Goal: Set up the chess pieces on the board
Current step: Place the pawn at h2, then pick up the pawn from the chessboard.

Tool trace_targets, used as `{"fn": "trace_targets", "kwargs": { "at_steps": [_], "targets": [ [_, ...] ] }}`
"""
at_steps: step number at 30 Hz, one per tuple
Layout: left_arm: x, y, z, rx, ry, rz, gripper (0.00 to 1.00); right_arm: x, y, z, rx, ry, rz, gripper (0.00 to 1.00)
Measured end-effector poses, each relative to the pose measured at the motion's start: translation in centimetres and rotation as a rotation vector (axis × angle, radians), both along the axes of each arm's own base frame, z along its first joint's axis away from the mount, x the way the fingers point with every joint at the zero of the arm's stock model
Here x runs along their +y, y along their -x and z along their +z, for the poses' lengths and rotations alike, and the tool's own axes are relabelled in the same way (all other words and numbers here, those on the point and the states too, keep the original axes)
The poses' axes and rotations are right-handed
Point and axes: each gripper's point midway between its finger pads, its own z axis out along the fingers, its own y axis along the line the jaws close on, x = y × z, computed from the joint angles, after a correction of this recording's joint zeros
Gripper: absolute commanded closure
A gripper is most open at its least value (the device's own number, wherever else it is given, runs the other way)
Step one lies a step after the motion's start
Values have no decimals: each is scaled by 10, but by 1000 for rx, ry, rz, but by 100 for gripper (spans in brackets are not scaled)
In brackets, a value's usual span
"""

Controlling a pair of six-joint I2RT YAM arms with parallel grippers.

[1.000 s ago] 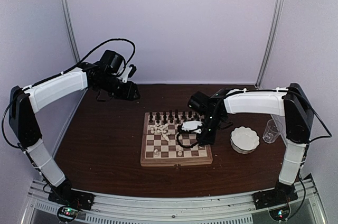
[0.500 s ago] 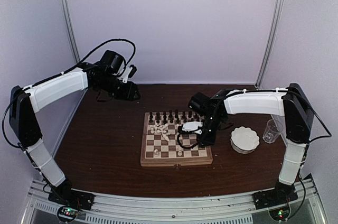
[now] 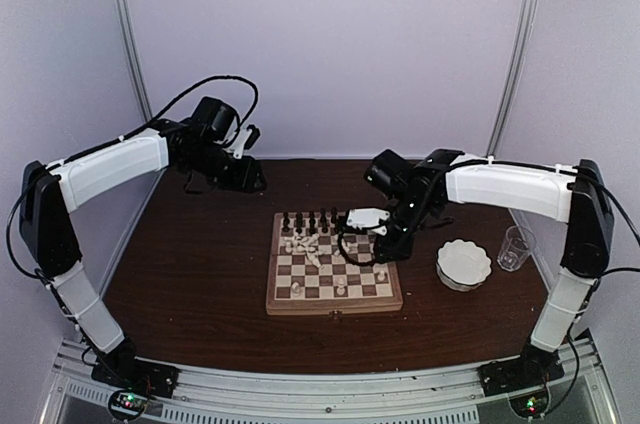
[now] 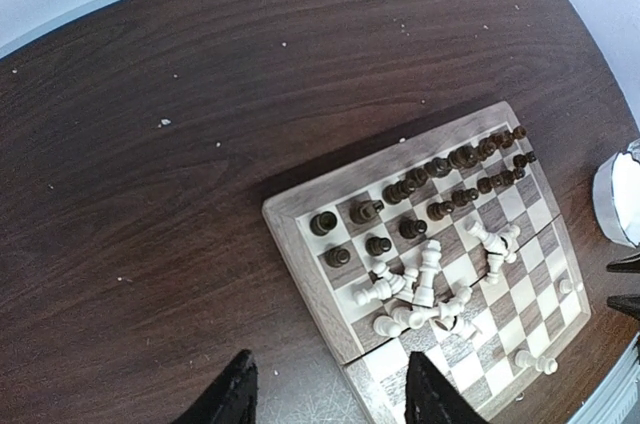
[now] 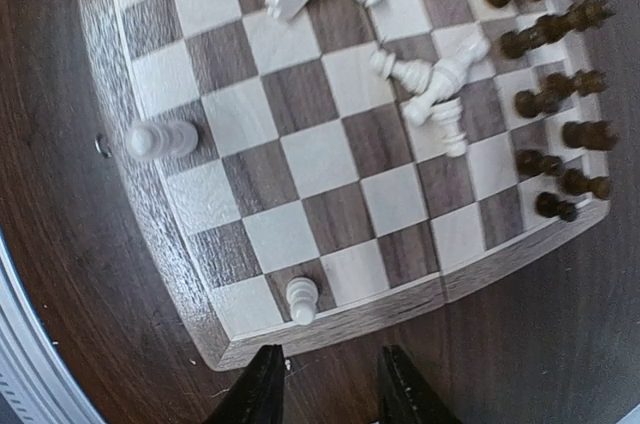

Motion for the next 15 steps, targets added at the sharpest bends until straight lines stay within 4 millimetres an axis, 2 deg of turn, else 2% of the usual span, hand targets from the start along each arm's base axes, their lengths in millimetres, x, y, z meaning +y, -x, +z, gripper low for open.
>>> {"fn": "trace_targets", "kwargs": {
  "at_steps": [4,7,10,15],
  "targets": [
    [-1,1,-1,4,4,-4,49,11,-13,33,-79,-76,6,71],
    [-2,1,-1,7,8,-7,49,18,-24,41,-115,-105,13,76],
    [-2,1,-1,9,9,-9,49,25,-34,34,-115,-102,21,78],
    [-3,2,-1,12,13,-13,49,32,-46,3,-85,-75,38,77]
  ]
}}
